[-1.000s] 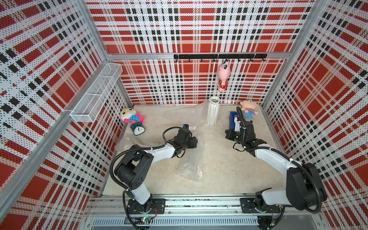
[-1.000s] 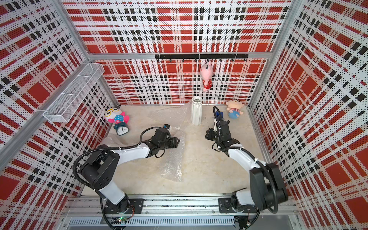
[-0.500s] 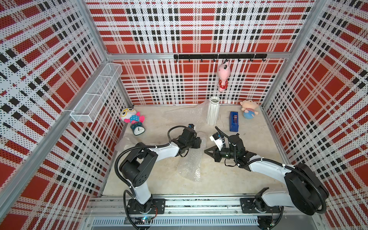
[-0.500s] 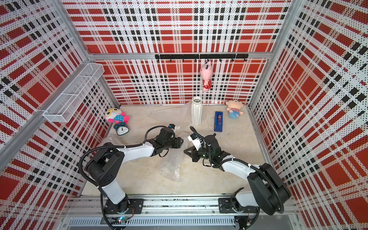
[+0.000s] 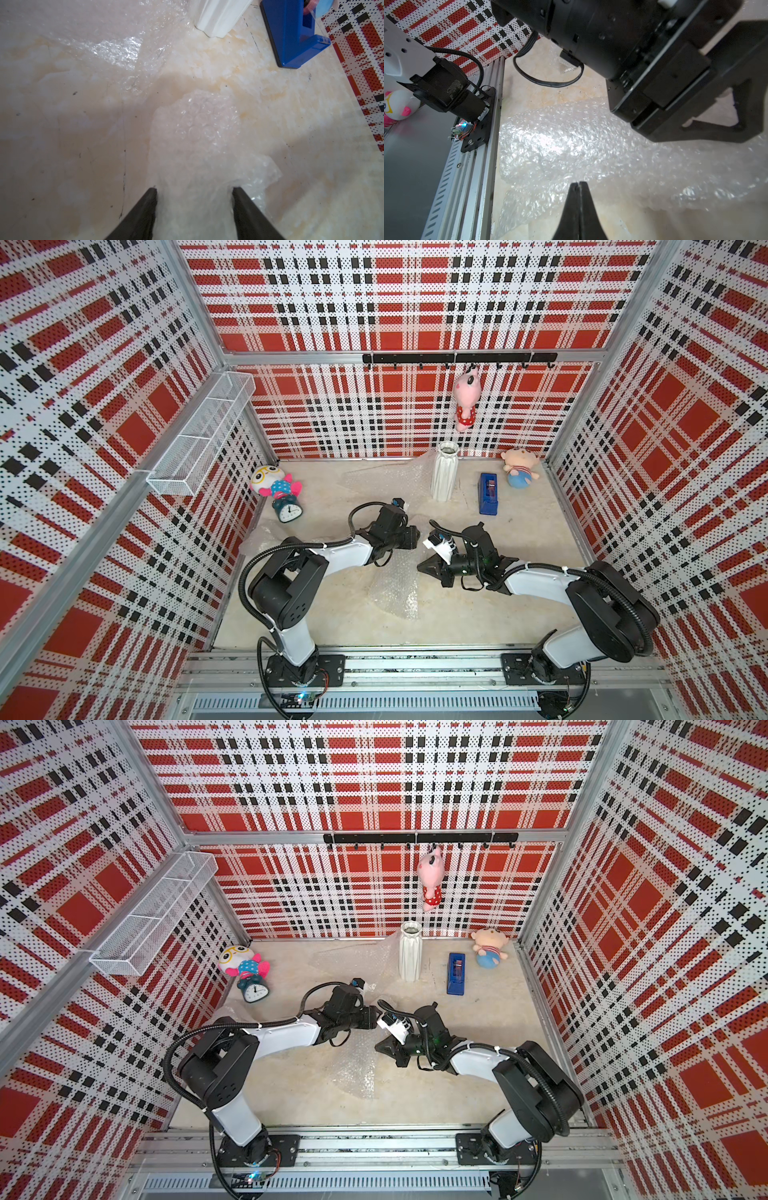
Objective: Wrap vases in bubble wrap
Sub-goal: Stick the tape on the bubble wrap.
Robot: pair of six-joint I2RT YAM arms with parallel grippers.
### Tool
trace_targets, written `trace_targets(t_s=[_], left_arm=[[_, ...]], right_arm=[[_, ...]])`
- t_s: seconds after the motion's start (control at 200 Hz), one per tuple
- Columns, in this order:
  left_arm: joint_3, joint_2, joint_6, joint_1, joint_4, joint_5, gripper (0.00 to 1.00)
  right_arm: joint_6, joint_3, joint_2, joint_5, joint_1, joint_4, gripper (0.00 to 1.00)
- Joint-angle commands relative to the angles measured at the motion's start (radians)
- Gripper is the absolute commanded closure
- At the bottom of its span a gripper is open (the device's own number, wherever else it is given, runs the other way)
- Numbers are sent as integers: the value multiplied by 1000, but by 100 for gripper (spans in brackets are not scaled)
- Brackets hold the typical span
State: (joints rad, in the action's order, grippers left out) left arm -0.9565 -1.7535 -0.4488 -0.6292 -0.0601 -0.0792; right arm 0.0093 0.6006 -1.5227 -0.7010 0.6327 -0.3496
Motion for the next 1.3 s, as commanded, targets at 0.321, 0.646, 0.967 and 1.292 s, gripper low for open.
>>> trace_targets(t_s=[0.321, 0.646, 0.967, 1.292], left_arm=[[15, -22, 9, -6, 31, -27, 41], [17, -17, 5, -4, 34, -16, 41], [20, -18, -7, 0, 31, -6, 41], [27, -8, -13, 11, 28, 0, 41]], right_arm=[[-57, 134, -178, 204, 63, -50, 100], [-57, 112, -126, 499, 140, -78, 77], [-14, 50, -72, 691, 202, -194, 58], [136, -2, -43, 694, 211, -313, 47]])
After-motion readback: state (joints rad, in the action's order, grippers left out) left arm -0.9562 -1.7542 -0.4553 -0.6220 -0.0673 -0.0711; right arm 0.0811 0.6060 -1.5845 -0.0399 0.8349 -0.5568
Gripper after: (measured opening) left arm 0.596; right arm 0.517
